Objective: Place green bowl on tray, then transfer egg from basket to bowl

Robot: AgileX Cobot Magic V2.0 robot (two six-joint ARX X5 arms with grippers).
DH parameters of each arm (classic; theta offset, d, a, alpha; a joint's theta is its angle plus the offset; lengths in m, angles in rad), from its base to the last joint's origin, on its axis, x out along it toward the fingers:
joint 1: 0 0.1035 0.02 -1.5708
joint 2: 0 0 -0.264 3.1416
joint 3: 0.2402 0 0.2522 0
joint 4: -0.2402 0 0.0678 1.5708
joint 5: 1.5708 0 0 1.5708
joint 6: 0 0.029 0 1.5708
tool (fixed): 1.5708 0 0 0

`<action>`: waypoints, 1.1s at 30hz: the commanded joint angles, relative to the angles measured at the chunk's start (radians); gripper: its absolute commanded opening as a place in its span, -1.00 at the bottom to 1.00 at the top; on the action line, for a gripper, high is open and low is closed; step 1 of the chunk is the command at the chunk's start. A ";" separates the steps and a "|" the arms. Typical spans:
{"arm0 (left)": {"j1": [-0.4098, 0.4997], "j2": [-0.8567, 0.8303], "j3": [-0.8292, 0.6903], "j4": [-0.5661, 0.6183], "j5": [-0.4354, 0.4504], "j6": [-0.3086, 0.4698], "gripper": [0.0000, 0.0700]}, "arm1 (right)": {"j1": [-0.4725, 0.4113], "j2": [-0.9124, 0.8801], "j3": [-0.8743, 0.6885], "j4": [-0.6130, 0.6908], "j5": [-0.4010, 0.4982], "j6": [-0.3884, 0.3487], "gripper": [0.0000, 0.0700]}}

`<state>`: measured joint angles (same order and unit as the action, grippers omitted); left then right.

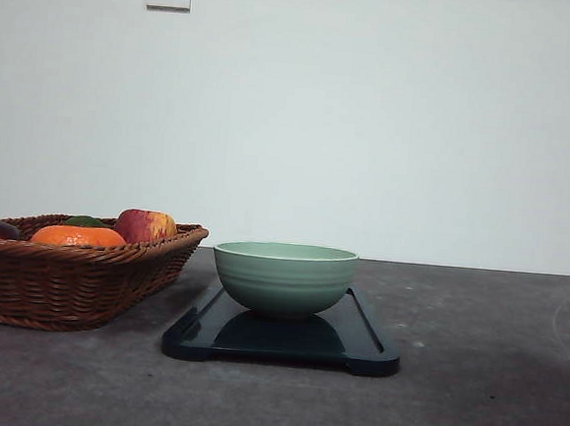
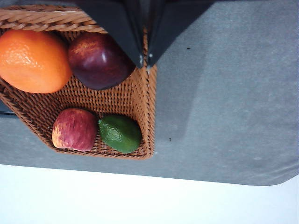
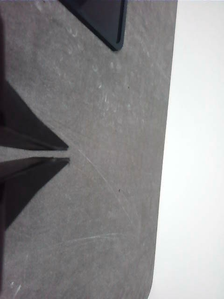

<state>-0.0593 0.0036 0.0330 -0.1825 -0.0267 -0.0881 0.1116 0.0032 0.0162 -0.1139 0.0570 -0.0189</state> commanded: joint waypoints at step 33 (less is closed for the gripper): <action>0.001 0.000 -0.019 -0.005 0.001 0.017 -1.00 | 0.002 0.000 -0.004 0.015 0.003 0.011 -0.95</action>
<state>-0.0593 0.0036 0.0330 -0.1825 -0.0269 -0.0883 0.1116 0.0032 0.0162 -0.1137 0.0570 -0.0189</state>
